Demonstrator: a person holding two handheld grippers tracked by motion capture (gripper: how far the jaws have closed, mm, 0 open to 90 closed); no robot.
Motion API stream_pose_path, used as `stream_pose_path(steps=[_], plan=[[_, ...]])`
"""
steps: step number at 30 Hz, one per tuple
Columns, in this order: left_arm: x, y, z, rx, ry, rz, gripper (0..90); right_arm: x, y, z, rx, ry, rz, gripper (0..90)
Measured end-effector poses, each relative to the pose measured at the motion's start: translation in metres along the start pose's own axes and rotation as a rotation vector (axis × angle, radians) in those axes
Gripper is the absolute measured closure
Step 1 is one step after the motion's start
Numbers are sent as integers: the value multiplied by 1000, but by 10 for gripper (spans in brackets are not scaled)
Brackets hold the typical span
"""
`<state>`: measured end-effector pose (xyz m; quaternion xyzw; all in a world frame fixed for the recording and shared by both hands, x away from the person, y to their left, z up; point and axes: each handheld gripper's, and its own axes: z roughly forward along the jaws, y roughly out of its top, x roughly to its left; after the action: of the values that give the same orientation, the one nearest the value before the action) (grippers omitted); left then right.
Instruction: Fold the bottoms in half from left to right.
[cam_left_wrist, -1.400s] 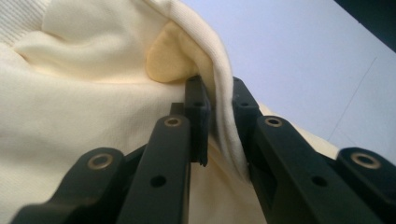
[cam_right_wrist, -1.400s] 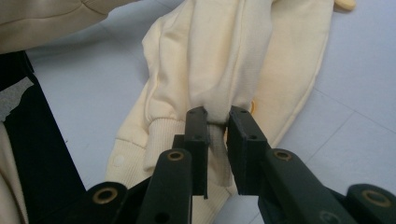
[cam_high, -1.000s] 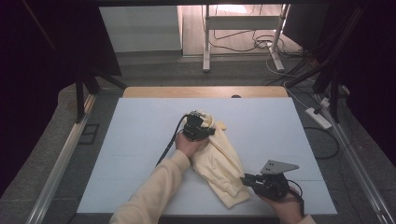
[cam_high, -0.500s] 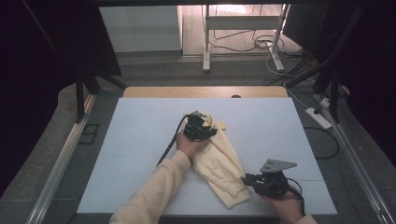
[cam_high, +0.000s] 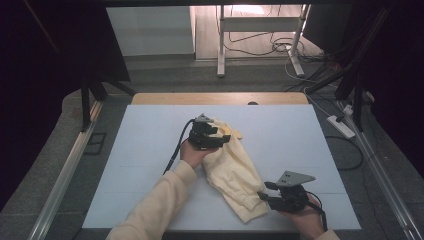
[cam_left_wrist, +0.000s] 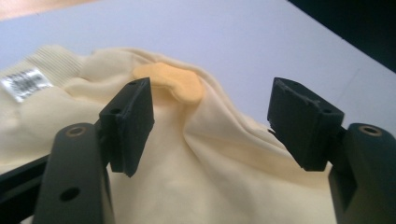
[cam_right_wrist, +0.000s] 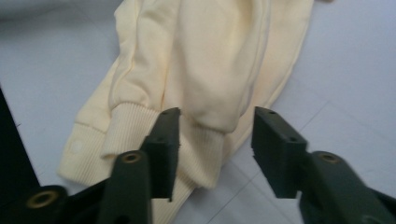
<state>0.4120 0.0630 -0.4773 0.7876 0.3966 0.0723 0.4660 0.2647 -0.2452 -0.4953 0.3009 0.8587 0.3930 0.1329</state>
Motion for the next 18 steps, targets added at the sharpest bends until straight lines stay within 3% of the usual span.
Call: stream_pose_path(steps=[4, 8, 14, 18], plan=[[-6, -5, -17, -2, 21, 49, 312, 1, 4, -6, -59, -17, -18, 419], [-9, -12, -26, -4, 32, 67, 305, 0, 7, -13, -114, -30, -27, 410], [-8, -24, -41, -14, 22, 54, 305, 2, 14, -12, -141, 23, -34, 418], [-8, -30, -49, -13, 33, 65, 305, 6, 19, -10, -147, 55, -67, 418]])
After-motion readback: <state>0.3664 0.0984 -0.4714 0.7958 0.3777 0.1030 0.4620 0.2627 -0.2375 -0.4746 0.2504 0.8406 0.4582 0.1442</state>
